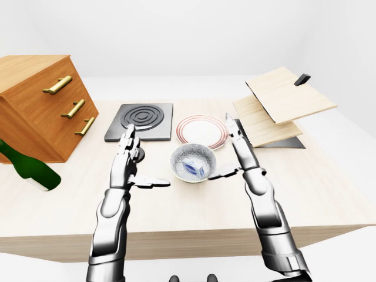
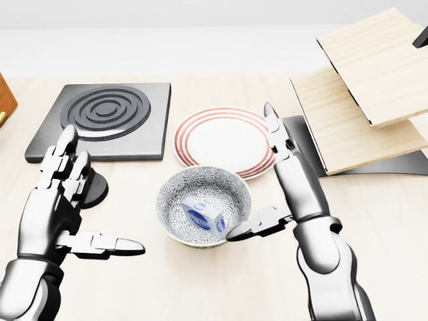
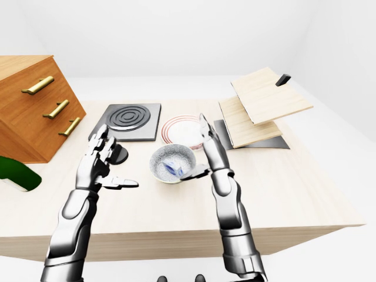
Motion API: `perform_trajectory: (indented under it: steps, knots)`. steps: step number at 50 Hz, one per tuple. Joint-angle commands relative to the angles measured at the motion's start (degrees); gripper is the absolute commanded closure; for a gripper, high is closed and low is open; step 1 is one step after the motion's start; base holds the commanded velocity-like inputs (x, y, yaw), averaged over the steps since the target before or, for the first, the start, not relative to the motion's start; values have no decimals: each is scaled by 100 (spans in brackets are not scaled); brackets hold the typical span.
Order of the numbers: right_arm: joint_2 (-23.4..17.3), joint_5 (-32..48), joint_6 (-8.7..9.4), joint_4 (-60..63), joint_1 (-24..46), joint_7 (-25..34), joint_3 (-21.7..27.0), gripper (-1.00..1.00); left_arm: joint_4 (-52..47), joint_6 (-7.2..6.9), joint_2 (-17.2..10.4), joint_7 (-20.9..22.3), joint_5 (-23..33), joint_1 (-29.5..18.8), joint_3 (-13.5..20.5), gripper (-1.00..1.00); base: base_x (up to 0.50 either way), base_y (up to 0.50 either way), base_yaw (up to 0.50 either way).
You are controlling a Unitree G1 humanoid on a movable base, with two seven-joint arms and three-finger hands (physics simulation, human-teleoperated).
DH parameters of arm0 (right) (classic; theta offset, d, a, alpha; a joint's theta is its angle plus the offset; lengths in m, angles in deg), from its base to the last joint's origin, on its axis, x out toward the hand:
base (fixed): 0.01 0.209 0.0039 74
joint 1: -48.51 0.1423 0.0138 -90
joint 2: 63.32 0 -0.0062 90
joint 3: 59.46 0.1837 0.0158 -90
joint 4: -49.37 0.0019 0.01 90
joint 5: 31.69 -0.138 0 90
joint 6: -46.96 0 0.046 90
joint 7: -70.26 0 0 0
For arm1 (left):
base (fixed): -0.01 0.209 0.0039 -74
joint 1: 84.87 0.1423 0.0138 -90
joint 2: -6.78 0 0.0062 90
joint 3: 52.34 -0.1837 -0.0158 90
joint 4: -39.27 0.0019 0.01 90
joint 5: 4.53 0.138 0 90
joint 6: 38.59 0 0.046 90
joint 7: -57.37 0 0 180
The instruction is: Pick up the cream cheese and put it in the bowl.
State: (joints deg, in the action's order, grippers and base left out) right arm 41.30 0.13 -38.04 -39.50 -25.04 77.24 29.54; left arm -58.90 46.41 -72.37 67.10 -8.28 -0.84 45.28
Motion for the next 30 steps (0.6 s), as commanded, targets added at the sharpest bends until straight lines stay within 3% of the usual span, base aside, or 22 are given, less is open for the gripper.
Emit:
perform_trajectory:
  steps: [1,3,5,8,11,17,19,21,30]
  knots:
    - [-212,-1463,0,494,-532,-374,361,-100,-332,0,-15,-274,-21,-100,51,-100,0,0,0]
    - [-231,-1640,0,362,-518,-497,435,-100,-473,0,-42,-111,-161,-120,51,-100,0,0,0]
    - [-258,-1758,-109,235,-468,-615,493,-100,-669,0,-59,36,-208,-81,27,-100,0,0,0]
    - [-283,-1948,-373,278,-464,-790,562,-100,-1036,0,15,-161,-128,-112,77,-100,0,0,0]
    - [-259,-1913,-522,572,-636,-948,531,-100,-1381,0,52,-264,-315,-67,110,-100,0,0,0]
    - [-140,-1717,-757,1261,-958,-1155,445,-100,-2091,0,63,-215,-110,279,29,-100,0,0,0]
    - [-111,-1678,-480,1575,-960,-1186,457,-100,-2333,0,85,-102,-198,365,58,-100,0,0,0]
    - [-120,-1743,-409,1719,-968,-1186,482,-100,-2436,0,104,-68,-240,382,82,-100,0,0,0]
    - [-78,-1772,-434,2247,-1176,-1207,450,-100,-2518,0,81,-176,-371,279,249,-100,0,0,0]
